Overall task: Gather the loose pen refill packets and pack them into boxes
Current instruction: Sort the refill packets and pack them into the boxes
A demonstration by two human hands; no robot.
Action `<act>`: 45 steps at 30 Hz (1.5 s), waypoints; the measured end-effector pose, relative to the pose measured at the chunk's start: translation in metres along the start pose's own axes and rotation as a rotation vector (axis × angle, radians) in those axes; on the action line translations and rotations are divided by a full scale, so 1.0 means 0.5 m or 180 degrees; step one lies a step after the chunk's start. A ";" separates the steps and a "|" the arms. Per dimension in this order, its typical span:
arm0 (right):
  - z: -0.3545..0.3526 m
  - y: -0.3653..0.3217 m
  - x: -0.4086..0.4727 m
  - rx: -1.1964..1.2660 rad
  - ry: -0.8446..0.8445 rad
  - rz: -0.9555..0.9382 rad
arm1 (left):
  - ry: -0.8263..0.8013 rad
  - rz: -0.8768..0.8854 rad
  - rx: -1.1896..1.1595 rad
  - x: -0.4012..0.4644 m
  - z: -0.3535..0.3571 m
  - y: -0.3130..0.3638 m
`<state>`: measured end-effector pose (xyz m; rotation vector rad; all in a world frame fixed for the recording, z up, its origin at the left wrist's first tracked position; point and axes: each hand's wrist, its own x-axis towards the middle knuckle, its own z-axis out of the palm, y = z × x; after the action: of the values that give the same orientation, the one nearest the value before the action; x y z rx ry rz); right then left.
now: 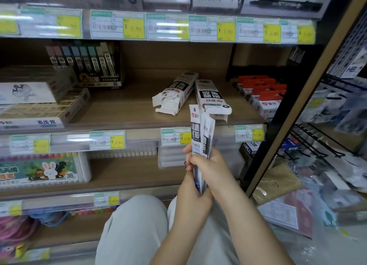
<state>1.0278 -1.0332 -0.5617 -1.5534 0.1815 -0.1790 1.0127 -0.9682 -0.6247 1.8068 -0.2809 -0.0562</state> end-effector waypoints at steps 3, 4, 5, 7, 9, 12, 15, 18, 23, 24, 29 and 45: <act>-0.013 -0.010 -0.001 -0.0022 -0.0105 0.0032 | -0.0023 -0.0037 -0.0105 0.008 -0.005 0.009; -0.016 -0.013 -0.001 -0.0064 -0.0170 0.0070 | -0.0017 -0.0066 -0.0111 0.009 -0.006 0.011; -0.019 -0.014 -0.001 -0.0144 -0.0238 0.0131 | -0.0015 -0.0102 -0.0096 0.010 -0.005 0.010; -0.027 -0.016 0.002 -0.0353 -0.0361 0.0338 | -0.0035 -0.0163 -0.0004 0.012 0.000 0.003; -0.040 -0.020 0.009 -0.0546 -0.0510 0.0528 | -0.0019 -0.0216 0.0126 0.013 0.005 -0.001; -0.059 -0.037 0.018 -0.0652 -0.0462 0.0404 | 0.0073 -0.0236 0.0307 0.011 0.007 -0.005; -0.066 -0.046 0.019 -0.0434 -0.0323 0.0194 | 0.0078 -0.0216 0.0469 0.007 0.007 0.000; -0.065 -0.039 0.015 -0.0224 -0.0382 0.0206 | 0.0029 -0.0200 0.0320 0.006 0.007 0.006; -0.079 -0.039 0.017 -0.0199 -0.0307 0.0287 | -0.0138 -0.0069 0.0216 0.008 -0.004 0.002; -0.081 -0.039 0.015 -0.0388 -0.0326 0.0291 | -0.0119 -0.0043 0.0189 0.011 -0.005 0.001; -0.094 -0.066 -0.008 -0.1355 -0.0098 0.0221 | -0.0385 0.0371 0.0168 0.014 -0.017 0.022; -0.164 -0.146 -0.048 -0.1075 0.1130 -0.1101 | 0.0709 0.1040 0.2873 0.218 -0.052 0.212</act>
<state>0.9858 -1.1081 -0.4893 -1.8740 0.2288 -0.7300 1.1060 -0.9915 -0.5044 2.5989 -0.4858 0.5839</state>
